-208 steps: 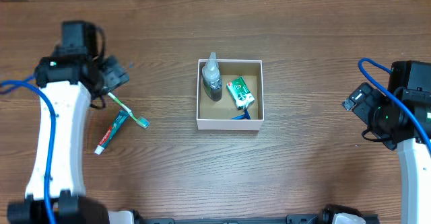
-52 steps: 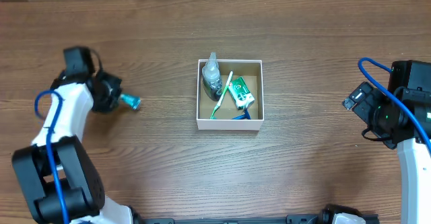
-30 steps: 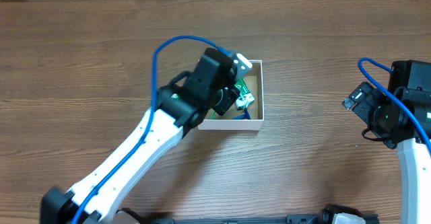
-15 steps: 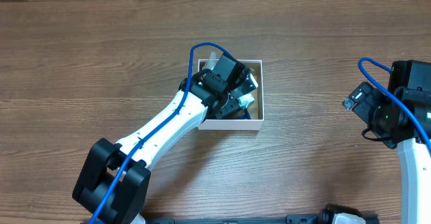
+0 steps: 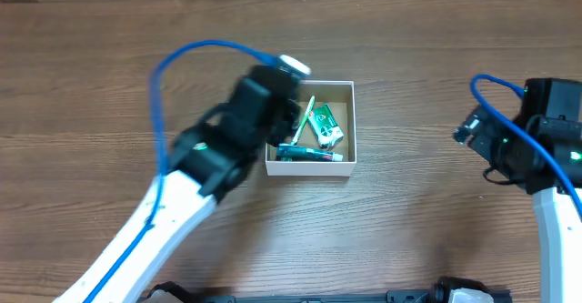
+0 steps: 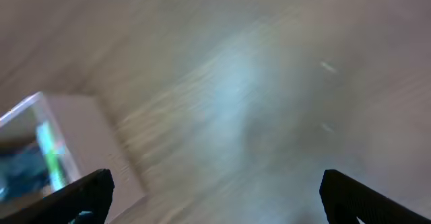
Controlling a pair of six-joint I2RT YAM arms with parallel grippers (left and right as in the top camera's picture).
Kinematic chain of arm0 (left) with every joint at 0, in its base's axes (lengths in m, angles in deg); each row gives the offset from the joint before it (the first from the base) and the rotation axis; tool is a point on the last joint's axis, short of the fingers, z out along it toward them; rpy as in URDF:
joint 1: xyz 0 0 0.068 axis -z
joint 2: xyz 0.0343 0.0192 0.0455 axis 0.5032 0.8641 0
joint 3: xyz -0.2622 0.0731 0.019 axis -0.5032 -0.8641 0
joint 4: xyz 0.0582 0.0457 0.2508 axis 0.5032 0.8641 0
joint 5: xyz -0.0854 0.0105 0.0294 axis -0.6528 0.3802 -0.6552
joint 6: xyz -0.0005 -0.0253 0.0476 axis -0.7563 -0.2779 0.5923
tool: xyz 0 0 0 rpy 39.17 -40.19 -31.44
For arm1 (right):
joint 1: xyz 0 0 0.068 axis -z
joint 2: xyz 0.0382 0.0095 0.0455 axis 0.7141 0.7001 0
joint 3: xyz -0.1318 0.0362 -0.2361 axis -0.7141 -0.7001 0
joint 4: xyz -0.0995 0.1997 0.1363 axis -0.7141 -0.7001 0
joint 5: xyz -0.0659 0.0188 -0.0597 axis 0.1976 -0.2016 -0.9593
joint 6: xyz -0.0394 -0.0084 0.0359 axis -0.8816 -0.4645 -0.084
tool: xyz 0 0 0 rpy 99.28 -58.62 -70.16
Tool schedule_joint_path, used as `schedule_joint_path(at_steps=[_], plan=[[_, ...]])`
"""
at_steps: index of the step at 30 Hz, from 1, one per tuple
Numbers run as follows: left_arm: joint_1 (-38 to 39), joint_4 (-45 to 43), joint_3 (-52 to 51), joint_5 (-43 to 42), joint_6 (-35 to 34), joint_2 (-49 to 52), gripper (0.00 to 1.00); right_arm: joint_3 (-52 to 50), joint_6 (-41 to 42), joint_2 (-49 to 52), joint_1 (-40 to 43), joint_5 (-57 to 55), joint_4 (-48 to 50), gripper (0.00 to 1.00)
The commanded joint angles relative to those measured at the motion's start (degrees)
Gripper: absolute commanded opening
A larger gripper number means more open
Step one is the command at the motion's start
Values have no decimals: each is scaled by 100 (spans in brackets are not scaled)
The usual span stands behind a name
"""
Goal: Pack container
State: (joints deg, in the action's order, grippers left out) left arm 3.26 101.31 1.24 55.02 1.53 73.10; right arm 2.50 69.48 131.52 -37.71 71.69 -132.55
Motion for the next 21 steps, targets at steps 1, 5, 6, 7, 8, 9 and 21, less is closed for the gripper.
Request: schedule_joint_path(at_steps=[1,5,6,7,8,9,21], plan=[[-813,463,63,195,-1775,-205,100,57,-885,-20,-758,531,553,100],[-1563,669,61,177,-2234,-133,100,55,-1279,127,-1421,55,1373,100],[-1698,686,61,170,-2253,-109,100,55,-1276,219,-1506,52,1631,100],[-1808,691,61,173,-2330,-76,100,55,-1274,308,-1537,114,1838,100],[-1871,693,61,177,-2354,-59,100,55,-1274,376,-1537,114,1978,100],[-1932,675,61,181,-2352,-48,100,55,-1274,450,-1537,111,2170,100],[-3410,621,57,-2151,-1279,-210,100,42,-774,275,-1534,-149,2118,100]])
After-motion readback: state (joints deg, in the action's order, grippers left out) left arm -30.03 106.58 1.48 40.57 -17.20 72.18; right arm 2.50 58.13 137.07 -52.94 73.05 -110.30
